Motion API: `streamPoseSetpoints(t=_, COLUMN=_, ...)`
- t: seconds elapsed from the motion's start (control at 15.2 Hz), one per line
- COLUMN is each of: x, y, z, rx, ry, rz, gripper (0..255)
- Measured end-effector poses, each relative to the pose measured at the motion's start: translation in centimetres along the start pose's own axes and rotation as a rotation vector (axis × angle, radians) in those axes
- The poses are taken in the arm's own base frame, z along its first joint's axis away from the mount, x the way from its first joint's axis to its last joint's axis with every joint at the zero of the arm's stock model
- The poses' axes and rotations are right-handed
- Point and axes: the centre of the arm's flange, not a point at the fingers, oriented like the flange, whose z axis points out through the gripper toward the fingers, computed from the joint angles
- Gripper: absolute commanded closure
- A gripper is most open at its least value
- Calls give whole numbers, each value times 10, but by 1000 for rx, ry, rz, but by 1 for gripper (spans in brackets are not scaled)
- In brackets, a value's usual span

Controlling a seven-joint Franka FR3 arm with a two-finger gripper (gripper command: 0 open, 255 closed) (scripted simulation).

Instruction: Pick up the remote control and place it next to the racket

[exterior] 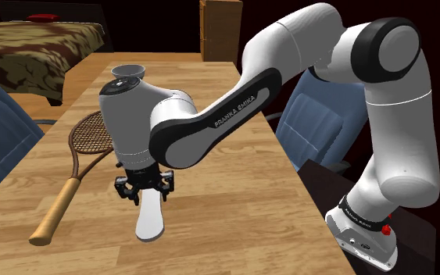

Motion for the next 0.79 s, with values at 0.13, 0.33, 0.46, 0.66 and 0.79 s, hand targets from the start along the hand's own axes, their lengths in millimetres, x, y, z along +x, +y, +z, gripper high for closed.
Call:
streamPoseSetpoints(t=0.13, x=0, y=0, z=3, rx=0, ry=0, rz=0, gripper=255)
streamPoseSetpoints(t=0.33, x=0, y=0, z=3, rx=1, ry=0, rz=0, gripper=255)
streamPoseSetpoints(t=0.46, x=0, y=0, z=3, rx=1, ry=0, rz=0, gripper=0)
streamPoseSetpoints(t=0.66, x=0, y=-1, z=3, rx=1, ry=0, rz=0, gripper=0)
streamPoseSetpoints(t=0.79, x=0, y=-1, z=3, rx=1, ry=0, rz=0, gripper=0)
